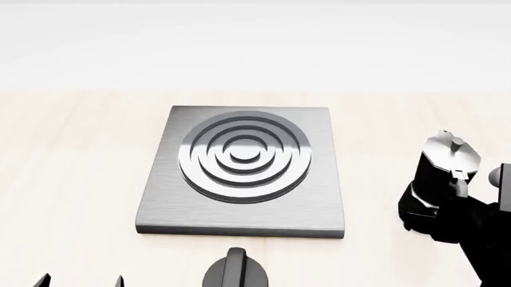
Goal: Put the moka pot on the stove.
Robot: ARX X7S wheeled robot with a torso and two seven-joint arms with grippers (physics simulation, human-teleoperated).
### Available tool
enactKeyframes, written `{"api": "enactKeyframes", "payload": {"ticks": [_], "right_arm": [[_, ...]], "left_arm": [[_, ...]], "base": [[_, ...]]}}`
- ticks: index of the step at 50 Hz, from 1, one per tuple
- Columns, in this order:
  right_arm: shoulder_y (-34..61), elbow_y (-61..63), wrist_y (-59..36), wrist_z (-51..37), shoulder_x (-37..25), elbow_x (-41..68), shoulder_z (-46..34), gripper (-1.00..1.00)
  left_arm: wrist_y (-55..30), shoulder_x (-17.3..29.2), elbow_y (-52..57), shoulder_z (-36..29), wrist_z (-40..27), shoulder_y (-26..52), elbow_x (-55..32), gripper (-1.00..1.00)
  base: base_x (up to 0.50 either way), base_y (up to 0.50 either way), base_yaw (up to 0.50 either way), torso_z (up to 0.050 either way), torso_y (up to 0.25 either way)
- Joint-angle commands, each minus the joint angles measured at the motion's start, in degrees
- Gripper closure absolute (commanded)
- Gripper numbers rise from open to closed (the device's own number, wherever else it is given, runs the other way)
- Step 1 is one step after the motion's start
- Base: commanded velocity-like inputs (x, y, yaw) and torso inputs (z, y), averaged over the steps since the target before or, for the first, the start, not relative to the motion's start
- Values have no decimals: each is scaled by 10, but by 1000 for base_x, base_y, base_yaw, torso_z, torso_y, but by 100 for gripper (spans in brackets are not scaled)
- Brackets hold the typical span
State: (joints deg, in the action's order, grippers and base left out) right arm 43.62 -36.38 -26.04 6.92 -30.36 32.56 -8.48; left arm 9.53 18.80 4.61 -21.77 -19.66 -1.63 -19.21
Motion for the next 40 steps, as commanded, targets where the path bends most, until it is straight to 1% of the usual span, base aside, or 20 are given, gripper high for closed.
{"api": "enactKeyframes", "payload": {"ticks": [1, 5, 10, 27, 37, 40], "right_arm": [[-15, 60, -7, -19, 5, -14, 20, 100], [3, 154, -25, -44, -3, -20, 11, 100], [30, 186, -48, -45, -1, -25, -11, 100], [95, 144, -49, -21, 29, -56, -64, 100], [166, 86, -37, 9, 76, -83, -112, 100], [197, 66, -47, 23, 91, -97, -138, 100]], "left_arm": [[7, -9, -2, 13, 9, 0, 14, -100], [12, -9, -2, 13, 8, -4, 16, -100], [17, -8, -2, 13, 7, -8, 16, -100], [20, -5, 0, 12, 5, -10, 14, -100], [19, -2, 1, 14, 4, -11, 8, -100], [19, -1, 2, 14, 3, -12, 8, -100]], "base": [[0, 0, 0, 0, 0], [0, 0, 0, 0, 0], [0, 0, 0, 0, 0], [0, 0, 0, 0, 1], [0, 0, 0, 0, 1], [0, 0, 0, 0, 0]]}}
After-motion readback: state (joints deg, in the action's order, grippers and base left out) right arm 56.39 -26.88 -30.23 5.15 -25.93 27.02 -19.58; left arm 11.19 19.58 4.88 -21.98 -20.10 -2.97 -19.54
